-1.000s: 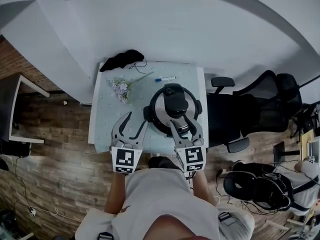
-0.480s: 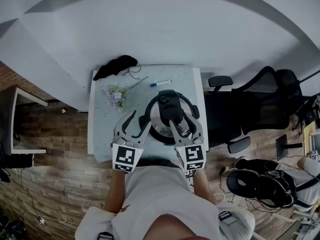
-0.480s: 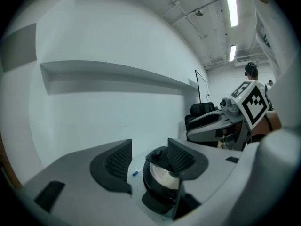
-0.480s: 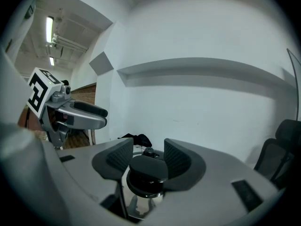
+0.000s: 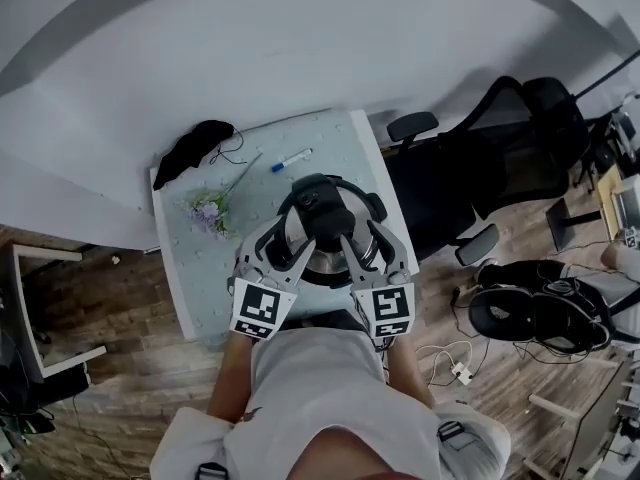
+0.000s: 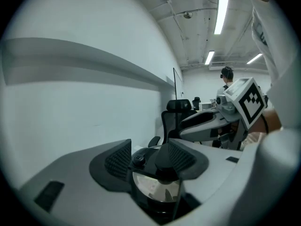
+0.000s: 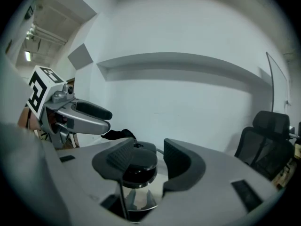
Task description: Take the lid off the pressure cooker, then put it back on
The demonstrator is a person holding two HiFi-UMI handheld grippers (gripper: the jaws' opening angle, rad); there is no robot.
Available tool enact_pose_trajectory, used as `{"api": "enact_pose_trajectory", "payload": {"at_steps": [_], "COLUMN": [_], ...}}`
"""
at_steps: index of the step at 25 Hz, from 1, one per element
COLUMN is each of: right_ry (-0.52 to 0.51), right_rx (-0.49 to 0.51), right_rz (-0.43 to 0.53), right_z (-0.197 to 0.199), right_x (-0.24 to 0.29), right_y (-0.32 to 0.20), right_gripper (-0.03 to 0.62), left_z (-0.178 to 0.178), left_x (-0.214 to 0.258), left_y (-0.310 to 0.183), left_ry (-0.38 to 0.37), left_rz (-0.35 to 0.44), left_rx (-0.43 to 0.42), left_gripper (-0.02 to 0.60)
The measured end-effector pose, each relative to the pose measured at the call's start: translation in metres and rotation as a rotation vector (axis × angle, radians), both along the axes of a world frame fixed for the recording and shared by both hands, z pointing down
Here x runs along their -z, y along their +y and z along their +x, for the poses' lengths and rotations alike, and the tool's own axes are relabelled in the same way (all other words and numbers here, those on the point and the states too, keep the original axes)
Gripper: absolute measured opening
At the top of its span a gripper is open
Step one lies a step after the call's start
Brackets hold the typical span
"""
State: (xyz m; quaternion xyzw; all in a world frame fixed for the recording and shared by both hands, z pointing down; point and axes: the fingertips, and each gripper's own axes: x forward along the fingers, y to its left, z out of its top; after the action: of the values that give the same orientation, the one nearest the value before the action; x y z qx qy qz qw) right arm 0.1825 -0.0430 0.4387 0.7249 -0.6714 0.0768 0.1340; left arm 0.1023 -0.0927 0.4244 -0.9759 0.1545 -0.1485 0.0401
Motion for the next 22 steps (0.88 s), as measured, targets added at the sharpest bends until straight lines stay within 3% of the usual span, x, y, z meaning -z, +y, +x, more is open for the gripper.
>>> {"api": "enact_pose_trajectory", "payload": {"at_steps": [8,22], "right_ry": [-0.021,-0.055], "right_rx": [-0.133,-0.206], "right_rz": [-0.046,-0.098], "right_z": [0.014,0.013], "right_x": [-0.016,-0.034], "right_y": [0.018,0.024], "right_gripper": [0.202,0.202], "left_z": [0.034,0.071], "left_x": [-0.023,-0.064], "left_y": [0.010,0.026], "left_ry": [-0.066,-0.206], "left_rz": [-0.034,-0.116], "left_rx": [-0.185,-0.373], "left_gripper": [0.252,0.291]}}
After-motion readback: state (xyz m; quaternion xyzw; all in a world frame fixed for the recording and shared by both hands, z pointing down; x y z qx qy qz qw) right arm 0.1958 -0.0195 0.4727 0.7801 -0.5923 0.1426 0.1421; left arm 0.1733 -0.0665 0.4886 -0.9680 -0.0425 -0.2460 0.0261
